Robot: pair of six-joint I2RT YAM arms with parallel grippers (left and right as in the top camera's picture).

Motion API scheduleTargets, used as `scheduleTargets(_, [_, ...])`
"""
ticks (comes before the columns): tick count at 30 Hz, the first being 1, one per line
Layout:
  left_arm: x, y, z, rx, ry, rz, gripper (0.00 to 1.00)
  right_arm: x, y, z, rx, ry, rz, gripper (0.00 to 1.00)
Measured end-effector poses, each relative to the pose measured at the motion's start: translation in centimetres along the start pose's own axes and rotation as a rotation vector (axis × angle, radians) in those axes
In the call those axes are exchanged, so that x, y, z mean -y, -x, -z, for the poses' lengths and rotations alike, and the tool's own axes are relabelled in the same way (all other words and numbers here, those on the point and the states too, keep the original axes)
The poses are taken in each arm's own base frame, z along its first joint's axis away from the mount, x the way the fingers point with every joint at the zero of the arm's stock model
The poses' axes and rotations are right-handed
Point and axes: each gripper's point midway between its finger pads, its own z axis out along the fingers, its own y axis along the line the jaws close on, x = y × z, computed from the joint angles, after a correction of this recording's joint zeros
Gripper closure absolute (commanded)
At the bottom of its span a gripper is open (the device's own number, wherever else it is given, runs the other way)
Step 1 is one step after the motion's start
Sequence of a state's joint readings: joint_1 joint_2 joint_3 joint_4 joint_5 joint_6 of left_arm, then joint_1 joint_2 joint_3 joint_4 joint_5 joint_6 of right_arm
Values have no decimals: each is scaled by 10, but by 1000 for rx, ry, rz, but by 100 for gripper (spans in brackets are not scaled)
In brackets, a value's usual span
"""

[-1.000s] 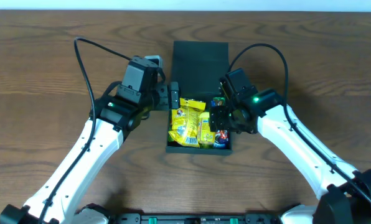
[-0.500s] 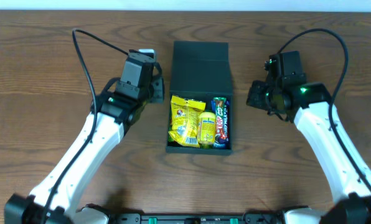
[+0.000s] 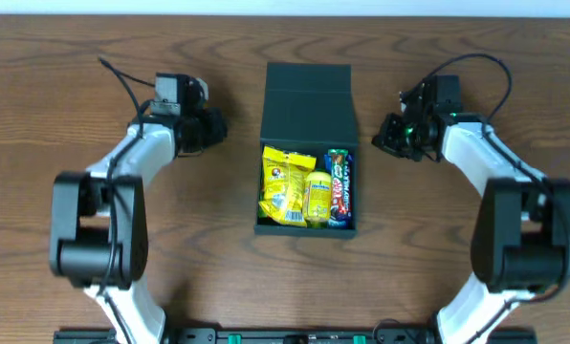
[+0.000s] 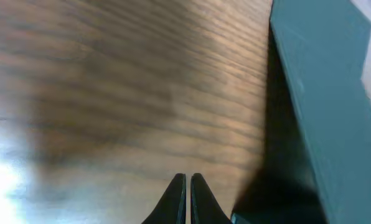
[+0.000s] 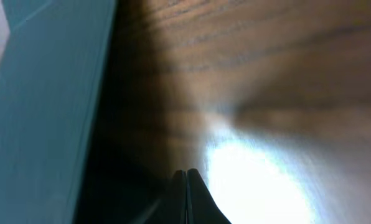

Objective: Pack container
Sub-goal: 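Push the box lid closed with both grippers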

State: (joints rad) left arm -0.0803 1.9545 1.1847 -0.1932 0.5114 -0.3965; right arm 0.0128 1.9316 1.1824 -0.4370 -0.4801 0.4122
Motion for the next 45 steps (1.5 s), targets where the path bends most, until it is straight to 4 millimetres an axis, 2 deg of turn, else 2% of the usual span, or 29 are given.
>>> scheduleTargets(4, [15,8,-27,-78,-77,30,95,0,-2,-29,-77,69,-28,98])
scheduleTargets(6, [25,11,-37,-102,-104,24,95,-4,2,-37,-91,94,-26,99])
scheduleTargets(10, [43,14,-49,-135,-146,13,94,-20,17,-42,-93,163,-10,98])
scheduleTargets(14, [52,14,-55,-152,-171,16,94,-40,28,-39,-78,234,26,98])
scheduleTargets(23, [66,12,-54,-170,-218,-1,94,-56,26,-34,-92,318,77,98])
scheduleTargets(32, [87,17,-40,-191,-337,-77,94,-73,20,-21,-111,425,185,99])
scheduleTargets(34, [89,13,-34,-203,-335,-92,94,-78,20,-12,-100,421,216,98])
scheduleTargets(38, [108,6,9,-207,-329,-180,94,-101,19,36,-42,413,324,99])
scheduleTargets(43, [155,-12,89,-153,-319,-388,94,-146,-5,110,15,428,474,99])
scheduleTargets(45, [168,-21,115,-127,-305,-454,94,-154,-16,129,26,401,506,99])
